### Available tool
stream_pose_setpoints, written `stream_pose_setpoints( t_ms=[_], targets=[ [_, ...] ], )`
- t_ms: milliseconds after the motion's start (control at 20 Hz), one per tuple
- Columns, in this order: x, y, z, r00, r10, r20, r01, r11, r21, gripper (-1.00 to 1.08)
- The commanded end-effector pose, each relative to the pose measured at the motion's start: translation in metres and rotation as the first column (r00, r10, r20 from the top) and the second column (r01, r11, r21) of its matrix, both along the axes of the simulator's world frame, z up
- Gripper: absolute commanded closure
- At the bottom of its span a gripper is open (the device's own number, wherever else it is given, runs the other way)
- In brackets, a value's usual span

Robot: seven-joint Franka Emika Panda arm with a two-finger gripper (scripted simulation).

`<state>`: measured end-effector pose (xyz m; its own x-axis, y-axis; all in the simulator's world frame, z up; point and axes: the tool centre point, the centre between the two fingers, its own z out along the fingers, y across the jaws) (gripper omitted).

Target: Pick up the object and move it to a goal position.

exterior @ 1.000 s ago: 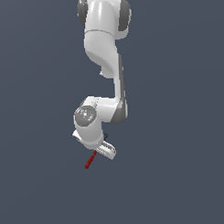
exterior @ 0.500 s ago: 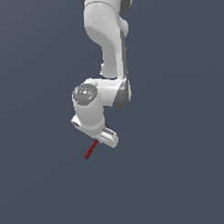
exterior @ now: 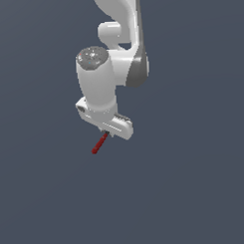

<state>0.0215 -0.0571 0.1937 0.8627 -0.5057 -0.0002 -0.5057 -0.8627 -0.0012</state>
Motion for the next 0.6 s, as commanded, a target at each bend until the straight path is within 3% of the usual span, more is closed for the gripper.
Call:
stream_pose_setpoints(
  t_ms=[0,550],
  targets=[
    [-0.010,0.004,0.027,1.000,0.000,0.001,0.000,1.000,0.000,1.08],
    [-0.051,0.022,0.148,1.000,0.000,0.000,0.000,1.000,-0.002,1.08]
  ],
)
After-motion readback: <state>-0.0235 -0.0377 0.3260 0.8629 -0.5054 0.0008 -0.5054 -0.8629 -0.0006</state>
